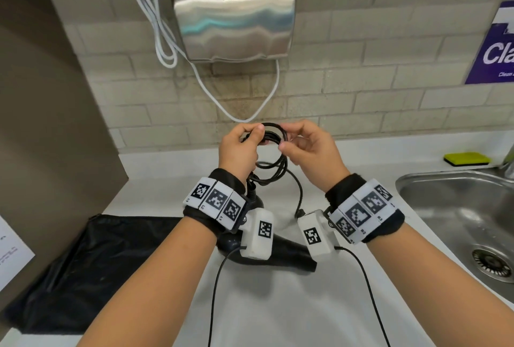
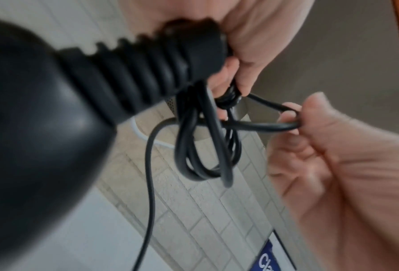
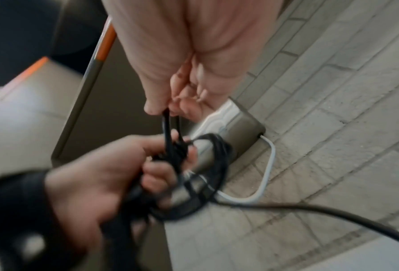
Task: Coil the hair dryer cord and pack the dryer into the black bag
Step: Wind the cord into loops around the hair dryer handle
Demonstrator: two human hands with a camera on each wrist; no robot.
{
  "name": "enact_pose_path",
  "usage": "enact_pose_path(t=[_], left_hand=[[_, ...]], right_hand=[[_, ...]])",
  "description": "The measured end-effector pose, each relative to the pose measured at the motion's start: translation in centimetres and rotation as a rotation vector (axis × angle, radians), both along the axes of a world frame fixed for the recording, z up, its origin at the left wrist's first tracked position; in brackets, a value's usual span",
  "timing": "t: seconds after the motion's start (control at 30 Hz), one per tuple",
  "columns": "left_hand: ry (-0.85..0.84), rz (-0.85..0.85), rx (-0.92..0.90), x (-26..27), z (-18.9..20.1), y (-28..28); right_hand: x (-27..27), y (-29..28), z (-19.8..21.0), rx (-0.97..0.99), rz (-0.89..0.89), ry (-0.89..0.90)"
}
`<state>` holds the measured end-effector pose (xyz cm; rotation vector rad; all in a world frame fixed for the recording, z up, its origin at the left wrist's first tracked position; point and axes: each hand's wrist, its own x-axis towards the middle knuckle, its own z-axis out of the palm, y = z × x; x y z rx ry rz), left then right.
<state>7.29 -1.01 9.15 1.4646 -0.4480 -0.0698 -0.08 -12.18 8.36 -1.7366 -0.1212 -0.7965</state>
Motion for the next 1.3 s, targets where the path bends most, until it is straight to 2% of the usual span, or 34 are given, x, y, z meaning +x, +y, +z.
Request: enact_pose_path(t=[0.13, 0.23, 0.33, 0.43, 0.6, 0.73, 0.83, 0.93, 1.03, 1.13, 1.23, 1.3], left_hand=[[0.102, -0.117, -0.043, -0.2, 0.0, 0.4], [0.113, -0.15, -0.042, -0.1, 0.1, 0.8], [0.096, -0.159, -0.021, -0.1, 0.2, 1.0], [0.044, -0.144, 0.024, 0.0, 0.2, 0.9], [0.016, -0.155, 0.055, -0.5, 0.4, 0.7], [-0.036, -0.186, 0.105, -0.8, 0.7, 0.7], [-0.056, -0.238, 0.136, -0.9, 0.7, 0.8], [-0.038, -0.304, 0.122, -1.4, 1.1, 1.2], [-0.083, -0.297, 0.154, -1.3, 1.0, 1.5], [-0.094, -0.279, 0.179, -0.9, 1.1, 1.9], [-0.051, -0.253, 0.15, -0.1, 1.0, 2.6], [-0.022, -0.238, 0.139, 0.3, 1.0, 3.0]], right_hand=[[1.0, 0.0, -1.7, -0.193, -0.207, -0.014], [1.7, 0.0, -3.0, -0.328, -0.319, -0.131], [1.7, 0.2, -3.5, -0.394, -0.321, -0.245], [1.5, 0.6, -3.0, -0.365, -0.254, -0.284], [1.6, 0.3, -2.2, -0.227, -0.215, -0.061], [1.3, 0.2, -2.5, -0.204, -0.234, -0.03], [1.7, -0.2, -2.8, -0.135, -0.07, 0.086], [2.0, -0.4, -3.0, -0.215, 0.094, 0.274], [2.2, -0.8, -3.5, -0.311, 0.054, 0.375], [2.3, -1.2, -4.0, -0.35, 0.06, 0.374], [1.9, -1.5, -4.4, -0.219, 0.125, 0.319], [2.0, -1.8, -4.8, -0.21, 0.142, 0.287]])
